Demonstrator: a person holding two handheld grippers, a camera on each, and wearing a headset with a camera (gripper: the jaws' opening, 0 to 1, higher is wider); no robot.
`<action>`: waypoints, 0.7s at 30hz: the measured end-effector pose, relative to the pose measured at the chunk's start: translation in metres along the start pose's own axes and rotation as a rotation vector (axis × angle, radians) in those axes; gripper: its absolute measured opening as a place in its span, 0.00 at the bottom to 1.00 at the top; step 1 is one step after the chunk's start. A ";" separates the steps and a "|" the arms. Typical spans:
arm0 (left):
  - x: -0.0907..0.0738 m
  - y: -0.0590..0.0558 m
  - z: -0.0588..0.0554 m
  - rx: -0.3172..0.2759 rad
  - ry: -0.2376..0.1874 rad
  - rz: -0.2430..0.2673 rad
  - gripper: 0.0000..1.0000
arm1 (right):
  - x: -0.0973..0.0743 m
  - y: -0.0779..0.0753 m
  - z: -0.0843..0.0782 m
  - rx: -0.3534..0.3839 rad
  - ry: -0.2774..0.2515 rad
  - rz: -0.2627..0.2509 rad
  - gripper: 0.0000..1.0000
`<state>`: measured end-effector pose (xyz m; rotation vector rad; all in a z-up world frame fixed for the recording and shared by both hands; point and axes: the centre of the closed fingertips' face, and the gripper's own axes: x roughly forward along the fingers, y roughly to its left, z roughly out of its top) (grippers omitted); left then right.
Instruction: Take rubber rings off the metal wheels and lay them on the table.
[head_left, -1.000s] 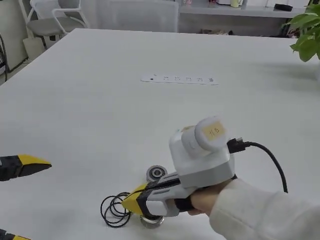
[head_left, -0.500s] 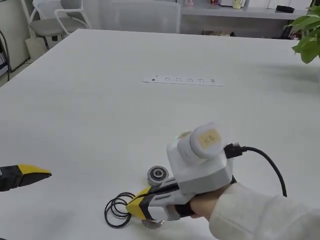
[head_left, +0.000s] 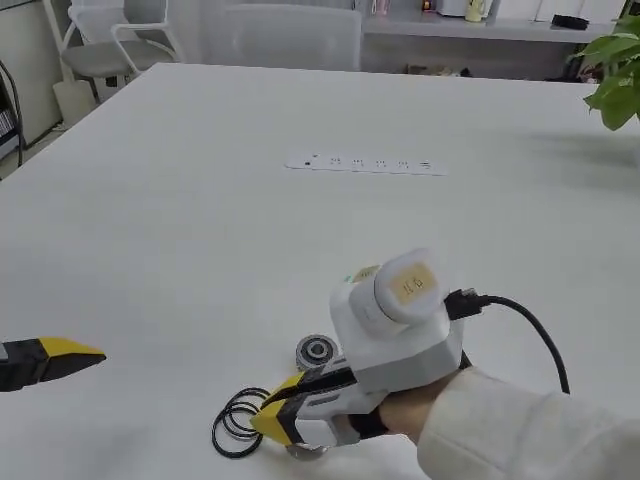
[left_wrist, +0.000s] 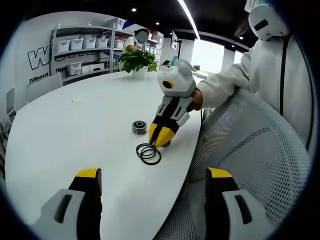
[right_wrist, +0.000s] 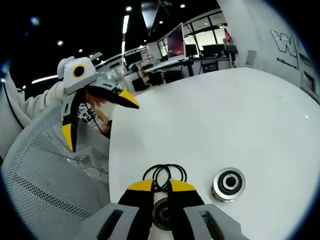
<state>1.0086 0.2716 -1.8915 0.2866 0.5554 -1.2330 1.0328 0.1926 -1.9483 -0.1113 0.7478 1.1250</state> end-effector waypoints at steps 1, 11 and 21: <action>0.000 0.000 0.000 0.000 0.000 0.000 0.83 | 0.000 0.000 0.000 0.000 -0.001 0.000 0.08; 0.001 -0.003 0.002 0.006 0.004 -0.008 0.83 | -0.007 -0.004 0.008 -0.009 -0.022 -0.019 0.10; 0.004 -0.004 0.004 0.008 -0.001 -0.018 0.83 | -0.019 -0.008 0.016 -0.018 -0.051 -0.040 0.17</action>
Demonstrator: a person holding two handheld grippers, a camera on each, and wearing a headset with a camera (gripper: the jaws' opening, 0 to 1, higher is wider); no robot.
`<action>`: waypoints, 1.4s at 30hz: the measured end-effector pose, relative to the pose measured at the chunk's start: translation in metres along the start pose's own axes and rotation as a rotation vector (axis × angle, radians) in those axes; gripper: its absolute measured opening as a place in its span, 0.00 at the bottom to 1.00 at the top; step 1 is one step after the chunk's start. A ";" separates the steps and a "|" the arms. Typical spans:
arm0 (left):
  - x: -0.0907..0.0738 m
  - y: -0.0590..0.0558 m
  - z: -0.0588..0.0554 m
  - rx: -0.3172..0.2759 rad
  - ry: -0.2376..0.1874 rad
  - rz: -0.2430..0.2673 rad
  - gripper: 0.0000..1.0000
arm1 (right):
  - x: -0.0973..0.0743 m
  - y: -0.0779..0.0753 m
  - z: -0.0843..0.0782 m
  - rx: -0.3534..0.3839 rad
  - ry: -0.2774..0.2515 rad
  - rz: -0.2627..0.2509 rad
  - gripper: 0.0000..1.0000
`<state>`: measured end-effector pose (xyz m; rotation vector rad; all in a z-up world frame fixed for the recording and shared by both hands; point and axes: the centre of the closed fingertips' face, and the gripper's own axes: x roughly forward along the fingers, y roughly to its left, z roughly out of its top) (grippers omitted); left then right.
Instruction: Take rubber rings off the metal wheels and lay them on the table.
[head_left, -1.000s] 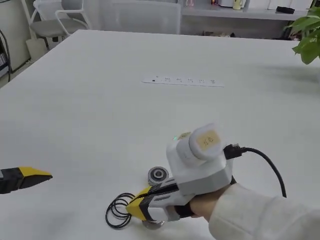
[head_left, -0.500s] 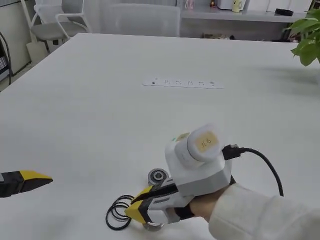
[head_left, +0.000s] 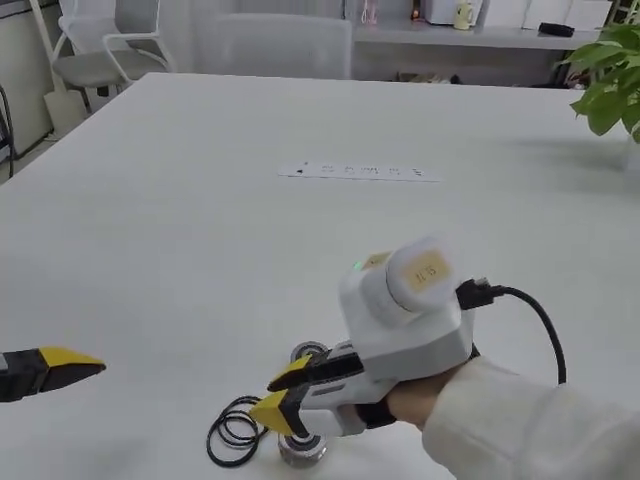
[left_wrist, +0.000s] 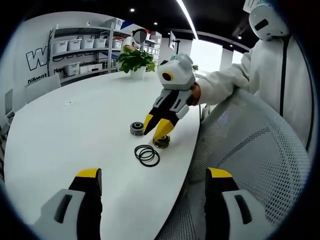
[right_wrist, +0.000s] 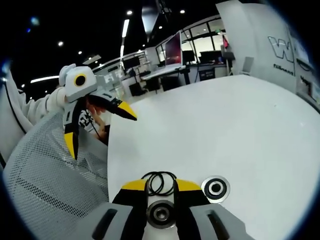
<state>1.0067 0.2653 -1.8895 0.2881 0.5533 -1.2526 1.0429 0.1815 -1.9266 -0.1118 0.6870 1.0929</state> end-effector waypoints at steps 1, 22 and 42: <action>0.000 0.000 0.000 0.000 -0.002 -0.001 0.83 | -0.002 -0.001 0.002 0.002 -0.007 -0.003 0.18; 0.001 0.005 0.002 -0.030 -0.051 0.004 0.84 | -0.074 -0.013 0.019 -0.024 -0.131 -0.110 0.50; -0.001 0.012 -0.002 -0.059 -0.089 0.016 0.88 | -0.132 -0.018 -0.028 0.079 -0.164 -0.241 0.65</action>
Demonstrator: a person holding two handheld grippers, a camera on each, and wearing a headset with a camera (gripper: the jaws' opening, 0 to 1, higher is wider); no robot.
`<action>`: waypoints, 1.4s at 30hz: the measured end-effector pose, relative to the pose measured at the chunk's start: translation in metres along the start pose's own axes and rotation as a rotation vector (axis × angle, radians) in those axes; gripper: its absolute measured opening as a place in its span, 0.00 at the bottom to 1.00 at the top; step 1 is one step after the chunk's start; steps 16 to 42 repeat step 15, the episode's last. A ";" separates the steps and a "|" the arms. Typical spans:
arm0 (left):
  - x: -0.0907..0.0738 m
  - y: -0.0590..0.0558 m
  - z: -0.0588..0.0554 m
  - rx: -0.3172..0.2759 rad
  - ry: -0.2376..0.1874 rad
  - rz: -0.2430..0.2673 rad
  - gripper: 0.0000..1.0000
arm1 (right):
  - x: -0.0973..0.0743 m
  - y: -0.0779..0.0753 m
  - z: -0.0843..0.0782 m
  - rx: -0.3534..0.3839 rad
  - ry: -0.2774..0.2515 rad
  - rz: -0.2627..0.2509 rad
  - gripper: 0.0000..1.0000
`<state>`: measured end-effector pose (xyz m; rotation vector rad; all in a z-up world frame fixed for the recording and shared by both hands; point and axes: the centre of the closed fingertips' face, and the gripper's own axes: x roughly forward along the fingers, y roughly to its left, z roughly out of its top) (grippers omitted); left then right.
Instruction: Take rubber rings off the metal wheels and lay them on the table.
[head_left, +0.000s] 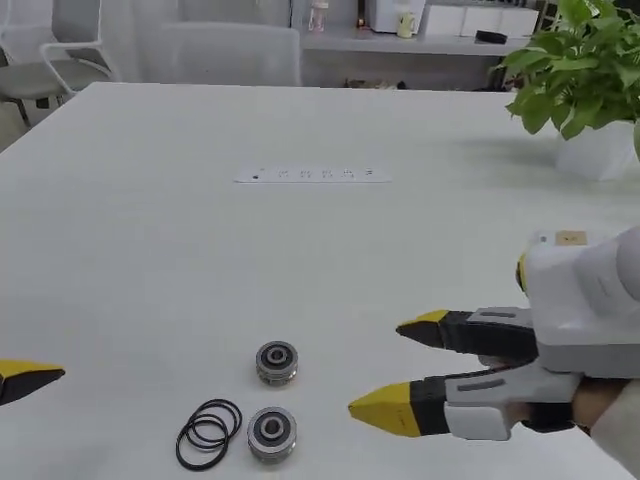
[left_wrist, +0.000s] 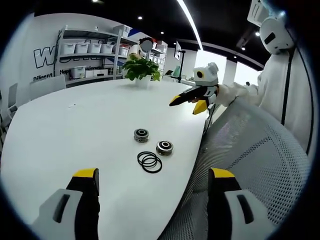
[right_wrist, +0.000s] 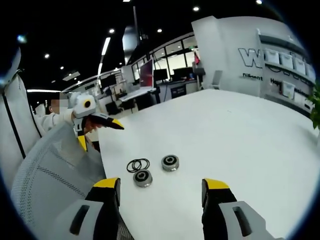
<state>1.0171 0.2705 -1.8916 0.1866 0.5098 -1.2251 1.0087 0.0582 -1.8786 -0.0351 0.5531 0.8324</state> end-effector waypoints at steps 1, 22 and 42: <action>0.000 0.000 -0.001 -0.001 0.000 0.000 0.88 | -0.002 -0.001 -0.002 0.010 -0.003 -0.008 0.65; 0.001 -0.007 -0.003 -0.022 0.002 0.010 0.87 | -0.022 -0.008 -0.035 0.078 0.026 -0.075 0.68; 0.001 -0.007 -0.003 -0.022 0.002 0.010 0.87 | -0.022 -0.008 -0.035 0.078 0.026 -0.075 0.68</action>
